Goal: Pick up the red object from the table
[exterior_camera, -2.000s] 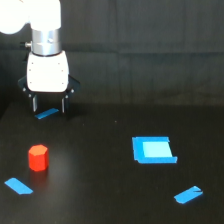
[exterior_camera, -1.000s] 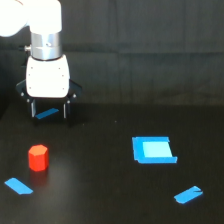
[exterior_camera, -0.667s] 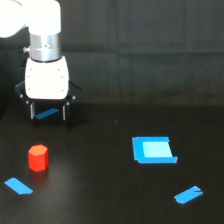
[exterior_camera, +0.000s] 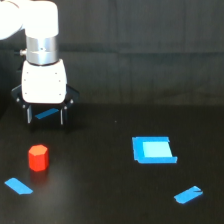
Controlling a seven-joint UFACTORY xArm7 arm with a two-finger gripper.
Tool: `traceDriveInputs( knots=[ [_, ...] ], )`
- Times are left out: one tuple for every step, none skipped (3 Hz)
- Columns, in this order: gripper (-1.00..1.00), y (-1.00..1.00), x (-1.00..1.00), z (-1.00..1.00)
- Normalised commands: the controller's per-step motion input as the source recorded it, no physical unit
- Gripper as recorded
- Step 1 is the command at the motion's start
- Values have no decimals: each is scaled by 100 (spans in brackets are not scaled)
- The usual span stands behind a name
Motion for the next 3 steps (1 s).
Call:
traceDriveInputs(
  knots=[
    [98,-51,-14,-13],
    [100,-51,-5,-9],
    [96,-71,-12,-3]
  ],
)
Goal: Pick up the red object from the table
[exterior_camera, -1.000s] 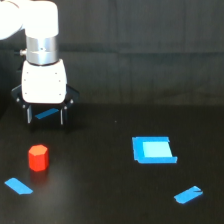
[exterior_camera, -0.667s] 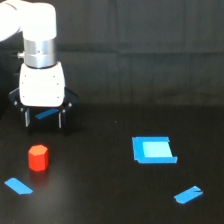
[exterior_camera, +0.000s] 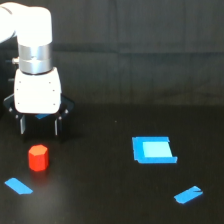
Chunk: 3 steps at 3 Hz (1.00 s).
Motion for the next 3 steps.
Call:
traceDriveInputs(
  knots=[
    [92,-100,19,1],
    [98,-84,10,-4],
    [97,-60,3,-4]
  ],
)
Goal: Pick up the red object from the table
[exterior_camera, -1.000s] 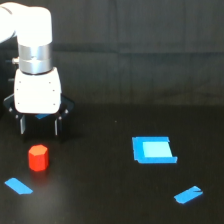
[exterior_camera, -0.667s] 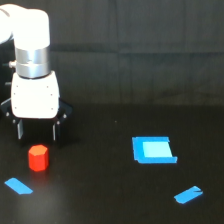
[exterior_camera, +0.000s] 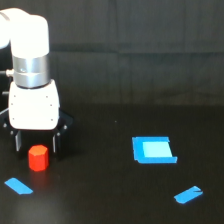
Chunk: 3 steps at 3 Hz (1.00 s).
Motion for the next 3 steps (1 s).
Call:
traceDriveInputs(
  knots=[
    [89,-35,7,-38],
    [66,-12,5,-14],
    [9,6,12,-26]
  ],
)
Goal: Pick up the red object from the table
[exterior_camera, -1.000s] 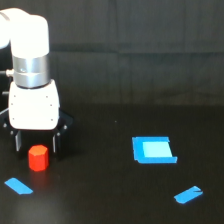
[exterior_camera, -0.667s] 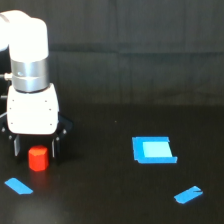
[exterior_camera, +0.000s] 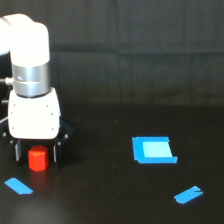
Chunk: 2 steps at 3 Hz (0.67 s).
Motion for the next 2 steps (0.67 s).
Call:
traceDriveInputs(
  knots=[
    [-3,0,-4,-34],
    [-7,8,6,-18]
  ],
)
